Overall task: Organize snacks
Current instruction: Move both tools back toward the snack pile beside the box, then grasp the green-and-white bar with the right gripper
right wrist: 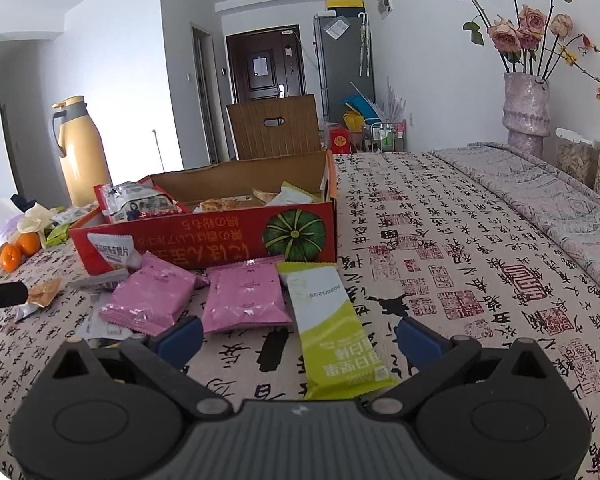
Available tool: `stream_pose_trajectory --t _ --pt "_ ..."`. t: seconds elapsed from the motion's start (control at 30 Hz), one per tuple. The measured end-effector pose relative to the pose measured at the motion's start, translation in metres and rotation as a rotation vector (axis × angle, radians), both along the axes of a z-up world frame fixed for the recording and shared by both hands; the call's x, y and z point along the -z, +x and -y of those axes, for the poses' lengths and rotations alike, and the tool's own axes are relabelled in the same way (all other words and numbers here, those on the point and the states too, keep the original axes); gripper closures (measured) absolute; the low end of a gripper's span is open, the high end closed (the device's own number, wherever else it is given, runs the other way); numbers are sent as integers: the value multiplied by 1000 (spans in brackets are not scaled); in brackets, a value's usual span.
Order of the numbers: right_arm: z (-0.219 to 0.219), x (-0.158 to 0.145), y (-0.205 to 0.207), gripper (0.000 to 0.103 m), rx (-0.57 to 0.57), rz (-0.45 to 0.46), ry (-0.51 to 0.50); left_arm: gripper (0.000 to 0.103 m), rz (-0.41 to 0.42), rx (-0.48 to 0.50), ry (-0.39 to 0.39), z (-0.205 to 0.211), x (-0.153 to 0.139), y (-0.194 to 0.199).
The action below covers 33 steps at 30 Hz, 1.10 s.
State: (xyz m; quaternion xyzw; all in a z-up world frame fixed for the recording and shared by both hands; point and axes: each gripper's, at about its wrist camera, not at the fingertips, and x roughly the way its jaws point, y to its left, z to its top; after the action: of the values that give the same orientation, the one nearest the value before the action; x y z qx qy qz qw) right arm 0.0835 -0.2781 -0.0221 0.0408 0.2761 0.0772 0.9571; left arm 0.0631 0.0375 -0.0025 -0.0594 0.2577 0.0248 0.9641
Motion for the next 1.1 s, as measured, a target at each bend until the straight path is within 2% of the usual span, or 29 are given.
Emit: stream_pose_trajectory --t 0.4,0.5,0.63,0.8,1.1 --pt "5 9 16 0 19 -39 -2 0 -9 1 -4 1 2 2" --pt "5 14 20 9 24 -52 -18 0 -13 3 0 3 3 3" --pt "5 18 28 11 14 -75 -42 0 -15 4 6 5 2 3" --pt "3 23 46 23 -22 -126 -79 0 -15 0 6 4 2 2" --pt "4 23 71 29 -49 -161 -121 0 -18 -9 -5 -1 2 1"
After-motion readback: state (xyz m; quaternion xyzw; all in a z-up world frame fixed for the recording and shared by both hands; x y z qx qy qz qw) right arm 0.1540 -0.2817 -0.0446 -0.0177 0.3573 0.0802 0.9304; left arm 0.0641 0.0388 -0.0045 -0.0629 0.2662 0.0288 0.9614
